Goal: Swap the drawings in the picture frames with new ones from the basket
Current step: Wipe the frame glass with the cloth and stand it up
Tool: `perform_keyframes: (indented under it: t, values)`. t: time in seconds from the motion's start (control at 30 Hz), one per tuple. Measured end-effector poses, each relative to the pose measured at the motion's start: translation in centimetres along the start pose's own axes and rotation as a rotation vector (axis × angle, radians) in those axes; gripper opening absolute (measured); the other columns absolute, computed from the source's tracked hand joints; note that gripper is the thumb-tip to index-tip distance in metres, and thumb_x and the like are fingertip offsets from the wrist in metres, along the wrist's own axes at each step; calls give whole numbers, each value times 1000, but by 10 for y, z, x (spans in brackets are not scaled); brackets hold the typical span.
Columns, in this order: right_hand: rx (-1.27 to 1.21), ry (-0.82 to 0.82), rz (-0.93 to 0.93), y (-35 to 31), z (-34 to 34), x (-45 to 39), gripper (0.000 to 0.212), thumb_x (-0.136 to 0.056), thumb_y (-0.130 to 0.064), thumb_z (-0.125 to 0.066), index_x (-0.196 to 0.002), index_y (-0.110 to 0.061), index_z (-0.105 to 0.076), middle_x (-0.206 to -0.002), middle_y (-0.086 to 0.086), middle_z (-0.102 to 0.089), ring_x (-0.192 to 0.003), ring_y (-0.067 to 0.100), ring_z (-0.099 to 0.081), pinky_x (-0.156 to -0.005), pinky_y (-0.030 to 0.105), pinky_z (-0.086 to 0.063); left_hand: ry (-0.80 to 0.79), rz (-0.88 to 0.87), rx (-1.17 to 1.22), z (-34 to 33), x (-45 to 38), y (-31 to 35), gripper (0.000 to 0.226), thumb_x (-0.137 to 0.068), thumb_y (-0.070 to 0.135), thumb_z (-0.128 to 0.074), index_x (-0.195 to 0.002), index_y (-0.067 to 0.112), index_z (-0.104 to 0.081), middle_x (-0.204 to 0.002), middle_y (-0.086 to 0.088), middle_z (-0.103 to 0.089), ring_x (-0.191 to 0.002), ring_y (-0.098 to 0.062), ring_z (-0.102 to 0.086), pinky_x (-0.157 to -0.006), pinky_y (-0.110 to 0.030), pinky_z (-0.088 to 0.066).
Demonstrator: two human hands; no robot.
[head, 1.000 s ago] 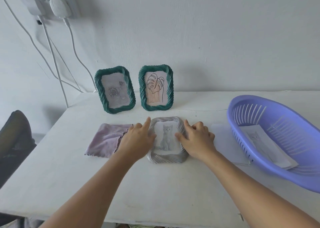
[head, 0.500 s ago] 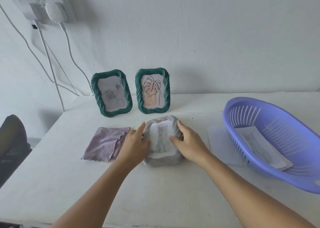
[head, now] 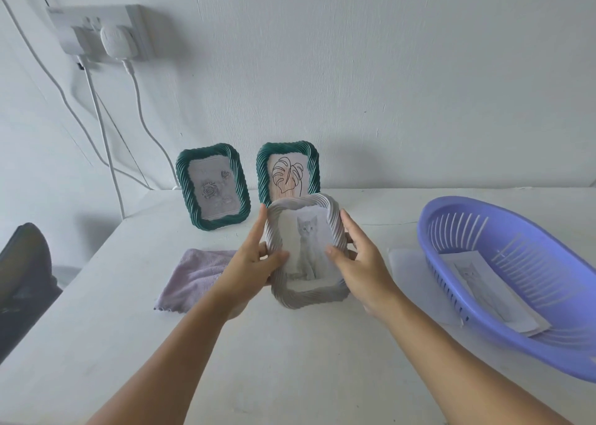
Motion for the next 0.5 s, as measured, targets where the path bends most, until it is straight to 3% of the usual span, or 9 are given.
perform_keyframes:
  t: [0.1, 0.2, 0.4, 0.5]
  values:
    - [-29, -60, 6, -1, 1, -3, 80, -95, -13, -68, -146, -63, -32, -132, -35, -58, -115, 4, -66, -102, 40, -55, -27, -4, 35, 1, -1, 7, 93, -97, 6, -67, -147, 69, -19, -94, -14, -67, -100, -30, -70, -87, -53, -60]
    - [-31, -89, 34, -2, 3, -6, 85, -94, -11, -69, -139, -72, -30, -129, -35, -60, -110, 7, -69, -96, 38, -58, -55, 3, 37, 1, -3, 14, 101, -94, 0, -68, -150, 65, -14, -104, -17, -70, -107, -33, -70, -89, -55, -59]
    - [-41, -79, 62, -6, 4, -11, 84, -94, -12, -70, -147, -63, -31, -124, -30, -65, -102, 4, -70, -80, 24, -59, -53, 12, 13, 1, -7, 24, 103, -95, -3, -65, -152, 63, -10, -112, -26, -67, -109, -35, -69, -89, -56, -58]
    - [-42, -71, 65, -7, 5, -11, 85, -95, -9, -68, -148, -63, -31, -126, -30, -64, -102, 3, -69, -79, 22, -58, -78, 26, 35, 0, -6, 25, 104, -95, -5, -64, -153, 61, -8, -118, -28, -66, -109, -36, -68, -91, -60, -56]
Point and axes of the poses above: each hand's wrist, its own x-axis away from the middle knuckle, its own z-axis out of the back of the hand, y = z × x, the point moved 5 cm from there along -x, towards the middle knuckle
